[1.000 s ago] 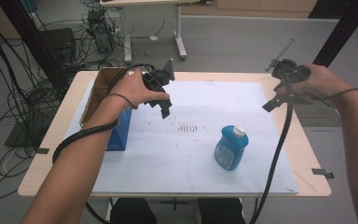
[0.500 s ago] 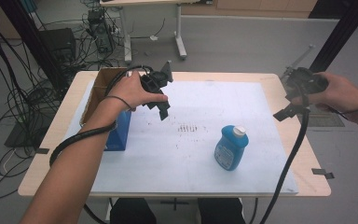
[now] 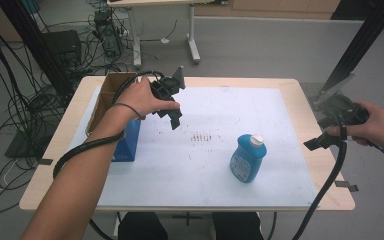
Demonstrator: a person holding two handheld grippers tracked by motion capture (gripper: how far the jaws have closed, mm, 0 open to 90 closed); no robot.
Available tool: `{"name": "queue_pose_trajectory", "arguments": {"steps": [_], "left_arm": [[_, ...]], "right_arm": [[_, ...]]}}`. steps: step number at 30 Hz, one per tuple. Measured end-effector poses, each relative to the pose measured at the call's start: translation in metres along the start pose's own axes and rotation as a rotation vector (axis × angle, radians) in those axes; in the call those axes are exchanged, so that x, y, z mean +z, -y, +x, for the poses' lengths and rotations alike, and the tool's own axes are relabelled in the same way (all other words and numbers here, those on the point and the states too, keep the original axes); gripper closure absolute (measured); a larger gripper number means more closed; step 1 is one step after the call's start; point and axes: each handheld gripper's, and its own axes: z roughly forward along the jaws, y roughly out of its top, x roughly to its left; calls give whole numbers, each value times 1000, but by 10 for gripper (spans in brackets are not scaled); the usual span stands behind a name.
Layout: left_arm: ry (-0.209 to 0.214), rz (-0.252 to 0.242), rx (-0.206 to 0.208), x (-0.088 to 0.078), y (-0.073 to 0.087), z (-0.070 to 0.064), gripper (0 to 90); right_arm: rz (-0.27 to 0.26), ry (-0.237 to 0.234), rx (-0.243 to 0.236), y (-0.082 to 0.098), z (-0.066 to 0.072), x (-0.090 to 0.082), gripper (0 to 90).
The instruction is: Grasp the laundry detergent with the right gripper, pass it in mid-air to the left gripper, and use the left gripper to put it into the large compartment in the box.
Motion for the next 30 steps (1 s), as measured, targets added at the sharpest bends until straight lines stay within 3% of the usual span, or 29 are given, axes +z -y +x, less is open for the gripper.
{"name": "queue_pose_trajectory", "arguments": {"steps": [5, 12, 16, 24, 30], "left_arm": [[-7, 7, 1, 2, -2, -2, 47], [-7, 0, -1, 2, 0, -1, 47], [-10, 7, 0, 0, -1, 0, 47], [-8, -3, -9, -2, 2, 1, 47], [-10, 2, -9, -2, 1, 0, 47]], "right_arm": [[-33, -6, -1, 16, 12, 2, 65], [-41, 22, 23, 36, 28, 9, 50], [-55, 12, 29, 48, 34, 14, 50], [-123, 15, 45, 75, 53, 24, 52], [-184, -8, 74, 98, 61, 30, 54]]}}
